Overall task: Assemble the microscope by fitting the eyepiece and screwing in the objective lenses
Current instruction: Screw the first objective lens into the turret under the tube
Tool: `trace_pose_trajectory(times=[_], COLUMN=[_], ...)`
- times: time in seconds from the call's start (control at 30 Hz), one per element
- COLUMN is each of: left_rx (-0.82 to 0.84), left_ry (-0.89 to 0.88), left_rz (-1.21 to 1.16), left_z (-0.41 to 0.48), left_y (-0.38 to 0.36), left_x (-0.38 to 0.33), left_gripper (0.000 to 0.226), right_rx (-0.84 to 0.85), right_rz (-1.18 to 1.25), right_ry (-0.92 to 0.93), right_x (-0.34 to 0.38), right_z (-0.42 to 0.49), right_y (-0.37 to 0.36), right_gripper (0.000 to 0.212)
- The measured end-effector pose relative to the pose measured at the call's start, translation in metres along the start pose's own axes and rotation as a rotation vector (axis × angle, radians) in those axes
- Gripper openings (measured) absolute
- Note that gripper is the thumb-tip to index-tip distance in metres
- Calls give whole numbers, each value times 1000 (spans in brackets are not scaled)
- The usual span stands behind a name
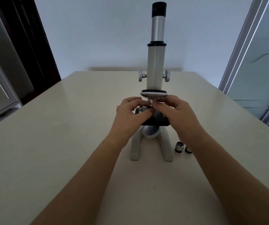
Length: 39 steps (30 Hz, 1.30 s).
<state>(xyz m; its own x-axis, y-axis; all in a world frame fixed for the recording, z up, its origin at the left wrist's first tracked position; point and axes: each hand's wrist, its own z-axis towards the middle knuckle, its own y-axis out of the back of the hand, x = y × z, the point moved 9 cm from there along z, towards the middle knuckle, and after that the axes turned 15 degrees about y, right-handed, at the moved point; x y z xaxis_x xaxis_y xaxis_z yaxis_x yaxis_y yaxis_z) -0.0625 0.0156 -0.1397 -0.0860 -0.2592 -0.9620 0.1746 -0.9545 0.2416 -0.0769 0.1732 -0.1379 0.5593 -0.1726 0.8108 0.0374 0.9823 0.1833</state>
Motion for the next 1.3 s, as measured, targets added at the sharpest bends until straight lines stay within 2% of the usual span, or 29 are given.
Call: trace_pose_trajectory(times=[0.17, 0.63, 0.9, 1.3], left_rx=[8, 69, 54, 43], left_ry=[13, 12, 19, -1], left_rz=[-6, -19, -1, -5], left_z=[0, 2, 3, 1], left_y=[-1, -2, -1, -2], left_x=[1, 3, 6, 2], left_gripper=[15, 15, 16, 16], right_rx=[10, 24, 33, 37], right_rz=[-28, -54, -37, -52], right_ry=[-6, 38, 24, 50], right_x=[1, 6, 5, 11], right_z=[-1, 1, 2, 1], right_y=[-3, 1, -2, -1], right_gripper=[32, 15, 28, 10])
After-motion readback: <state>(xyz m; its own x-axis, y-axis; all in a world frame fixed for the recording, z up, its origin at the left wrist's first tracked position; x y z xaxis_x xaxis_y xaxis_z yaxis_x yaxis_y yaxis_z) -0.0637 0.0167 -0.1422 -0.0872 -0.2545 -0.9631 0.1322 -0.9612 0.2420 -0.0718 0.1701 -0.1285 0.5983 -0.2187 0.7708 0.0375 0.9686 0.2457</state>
